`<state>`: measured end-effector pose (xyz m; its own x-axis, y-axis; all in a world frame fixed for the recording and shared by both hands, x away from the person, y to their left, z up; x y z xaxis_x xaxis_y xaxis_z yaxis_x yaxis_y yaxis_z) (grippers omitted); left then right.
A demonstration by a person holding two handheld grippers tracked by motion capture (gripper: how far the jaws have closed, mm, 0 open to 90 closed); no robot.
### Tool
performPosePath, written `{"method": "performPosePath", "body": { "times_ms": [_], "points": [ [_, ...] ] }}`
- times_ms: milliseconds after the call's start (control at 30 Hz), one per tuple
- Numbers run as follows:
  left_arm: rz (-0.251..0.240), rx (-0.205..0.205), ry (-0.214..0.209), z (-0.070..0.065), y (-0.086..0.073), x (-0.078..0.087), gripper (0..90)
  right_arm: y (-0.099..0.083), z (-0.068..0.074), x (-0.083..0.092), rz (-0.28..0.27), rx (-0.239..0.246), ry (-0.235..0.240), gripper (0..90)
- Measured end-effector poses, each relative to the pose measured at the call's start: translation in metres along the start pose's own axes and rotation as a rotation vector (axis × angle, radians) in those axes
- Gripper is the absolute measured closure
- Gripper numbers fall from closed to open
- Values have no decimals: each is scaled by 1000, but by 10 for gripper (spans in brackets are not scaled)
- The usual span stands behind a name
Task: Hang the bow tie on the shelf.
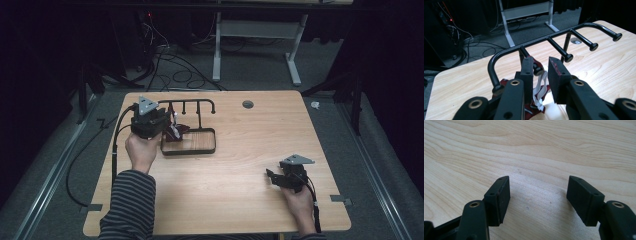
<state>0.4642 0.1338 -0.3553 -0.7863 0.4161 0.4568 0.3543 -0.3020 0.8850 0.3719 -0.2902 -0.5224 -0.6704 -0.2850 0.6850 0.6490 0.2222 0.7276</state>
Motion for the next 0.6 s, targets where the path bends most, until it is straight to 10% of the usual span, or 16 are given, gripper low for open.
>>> {"method": "performPosePath", "body": {
  "times_ms": [600],
  "points": [
    [30, 18, -3, 6, -19, 21, 696, 0, 1, 0, 2, 6, -6, 369]
  ]
}}
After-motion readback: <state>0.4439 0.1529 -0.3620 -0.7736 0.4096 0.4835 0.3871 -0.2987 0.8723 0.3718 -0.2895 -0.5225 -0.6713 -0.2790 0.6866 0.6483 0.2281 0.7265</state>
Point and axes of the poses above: each handheld gripper's, and its own axes: x roughly backward along the jaws, y roughly out of its top, z roughly to its left, the point moved 3 cm from there along -x, roughly forward along the jaws, and after that the axes turned 3 degrees about -x, right-handed, at the moved point
